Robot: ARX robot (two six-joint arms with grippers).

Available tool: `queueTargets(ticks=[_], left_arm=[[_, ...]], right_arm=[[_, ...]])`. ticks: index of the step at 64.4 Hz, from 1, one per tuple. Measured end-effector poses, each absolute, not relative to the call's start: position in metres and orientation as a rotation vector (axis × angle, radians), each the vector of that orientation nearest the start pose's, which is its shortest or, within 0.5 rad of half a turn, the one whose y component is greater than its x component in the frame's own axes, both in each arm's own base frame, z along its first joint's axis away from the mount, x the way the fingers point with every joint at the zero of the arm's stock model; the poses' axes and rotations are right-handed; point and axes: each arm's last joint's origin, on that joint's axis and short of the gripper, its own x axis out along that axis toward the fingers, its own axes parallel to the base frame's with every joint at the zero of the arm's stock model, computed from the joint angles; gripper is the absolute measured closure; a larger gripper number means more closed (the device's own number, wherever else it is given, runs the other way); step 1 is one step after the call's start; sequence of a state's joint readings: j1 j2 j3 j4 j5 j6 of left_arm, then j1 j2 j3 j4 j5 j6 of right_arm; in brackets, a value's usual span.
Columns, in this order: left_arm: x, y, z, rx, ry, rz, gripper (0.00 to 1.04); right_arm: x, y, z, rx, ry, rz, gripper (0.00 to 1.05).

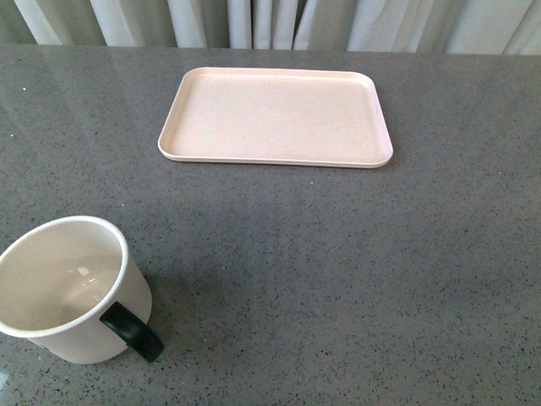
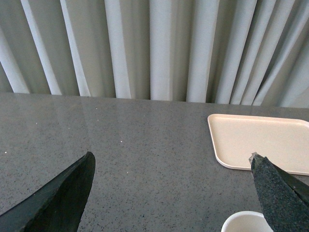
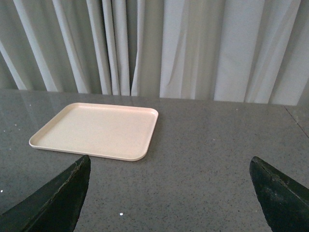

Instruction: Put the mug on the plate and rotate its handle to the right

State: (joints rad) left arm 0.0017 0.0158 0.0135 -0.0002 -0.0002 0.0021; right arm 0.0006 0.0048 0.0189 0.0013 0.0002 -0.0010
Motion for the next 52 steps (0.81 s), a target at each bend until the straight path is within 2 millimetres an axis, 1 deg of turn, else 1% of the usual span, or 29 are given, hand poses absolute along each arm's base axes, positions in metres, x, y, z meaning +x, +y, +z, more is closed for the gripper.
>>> queueTargets(ticks=[36,38,41,42,43,45,46,47,52], left_arm=[[0.098,0.000,0.167,0.002,0.006,0.005,0.09],[0.098,0.001,0.166,-0.023,0.086,0.048,0.09],[0.099,0.002,0.169,-0.064,0.305,0.108,0.09],[0.100,0.002,0.169,-0.065,0.347,0.117,0.09],[0.102,0.003,0.171,-0.066,0.429,0.128,0.09],[0.107,0.004,0.173,-0.073,0.514,0.131,0.09],[0.109,0.004,0.173,-0.076,0.532,0.130,0.09],[0.115,0.006,0.174,-0.082,0.570,0.122,0.09],[0.131,0.011,0.177,-0.080,0.605,0.088,0.09]], right_arm=[[0.097,0.000,0.170,-0.001,-0.015,0.000,0.09],[0.097,0.000,0.170,-0.001,-0.015,0.000,0.09],[0.097,0.000,0.170,-0.001,-0.015,-0.002,0.09],[0.097,0.000,0.170,-0.001,-0.015,-0.002,0.09],[0.097,0.000,0.170,-0.001,-0.015,-0.001,0.09],[0.097,0.000,0.170,-0.001,-0.016,0.001,0.09],[0.097,0.000,0.170,-0.001,-0.015,0.001,0.09],[0.097,0.000,0.170,-0.001,-0.015,0.000,0.09],[0.097,0.000,0.170,-0.001,-0.015,0.001,0.09]])
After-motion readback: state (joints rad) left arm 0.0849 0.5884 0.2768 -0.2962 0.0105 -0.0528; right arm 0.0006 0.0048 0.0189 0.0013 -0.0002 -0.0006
